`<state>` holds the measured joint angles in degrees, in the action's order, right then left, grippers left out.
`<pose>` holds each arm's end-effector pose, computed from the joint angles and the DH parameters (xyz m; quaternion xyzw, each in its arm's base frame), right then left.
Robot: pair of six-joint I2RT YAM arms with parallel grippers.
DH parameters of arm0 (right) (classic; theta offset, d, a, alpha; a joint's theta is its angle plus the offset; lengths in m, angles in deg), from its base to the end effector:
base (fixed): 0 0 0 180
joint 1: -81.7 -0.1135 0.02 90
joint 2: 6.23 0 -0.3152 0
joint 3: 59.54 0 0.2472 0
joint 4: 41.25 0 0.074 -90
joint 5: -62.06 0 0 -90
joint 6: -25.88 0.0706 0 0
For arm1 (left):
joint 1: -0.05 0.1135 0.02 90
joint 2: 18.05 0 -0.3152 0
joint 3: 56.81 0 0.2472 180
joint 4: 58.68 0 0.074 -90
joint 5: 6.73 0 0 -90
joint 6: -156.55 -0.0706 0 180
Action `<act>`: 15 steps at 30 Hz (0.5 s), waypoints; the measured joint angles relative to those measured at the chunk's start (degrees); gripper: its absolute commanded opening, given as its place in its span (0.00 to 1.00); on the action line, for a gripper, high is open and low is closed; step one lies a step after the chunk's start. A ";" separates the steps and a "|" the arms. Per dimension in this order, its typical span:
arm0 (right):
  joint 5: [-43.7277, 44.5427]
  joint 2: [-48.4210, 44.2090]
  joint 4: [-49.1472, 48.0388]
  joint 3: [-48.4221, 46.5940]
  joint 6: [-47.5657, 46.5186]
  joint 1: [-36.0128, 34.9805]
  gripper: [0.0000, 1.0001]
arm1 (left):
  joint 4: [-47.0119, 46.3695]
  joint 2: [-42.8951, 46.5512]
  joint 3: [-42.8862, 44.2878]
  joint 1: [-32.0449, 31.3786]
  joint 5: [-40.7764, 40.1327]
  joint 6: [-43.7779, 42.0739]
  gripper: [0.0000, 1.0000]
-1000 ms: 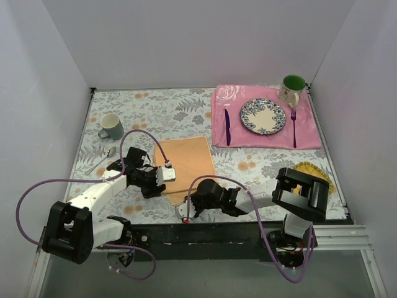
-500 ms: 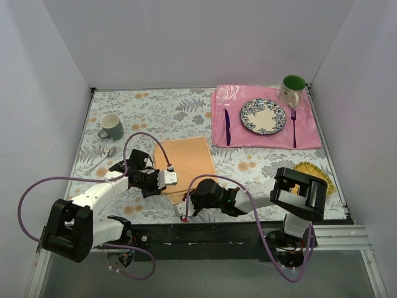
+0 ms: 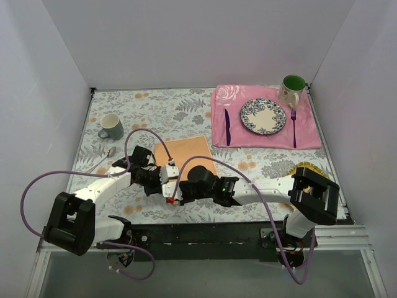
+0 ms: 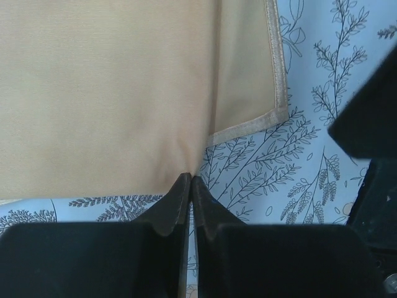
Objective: Fold the napkin into a case and place the utensils inside
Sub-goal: Smooth out the lower triangle-folded napkin at the center of the board.
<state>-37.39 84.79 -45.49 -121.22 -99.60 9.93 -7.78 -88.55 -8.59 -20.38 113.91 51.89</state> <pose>0.1051 0.3562 0.2466 -0.7033 0.4632 0.2326 0.4865 0.1585 -0.0974 0.1879 0.3245 0.8981 -0.2681 0.1277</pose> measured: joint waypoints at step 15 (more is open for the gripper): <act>6.10 -0.07 10.12 -1.33 48.26 13.99 0.01 | -3.02 -3.52 0.94 0.00 1.14 12.41 0.00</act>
<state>-31.29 84.73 -35.37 -122.55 -51.34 23.92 -10.79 -92.07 -7.65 -20.38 115.04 64.31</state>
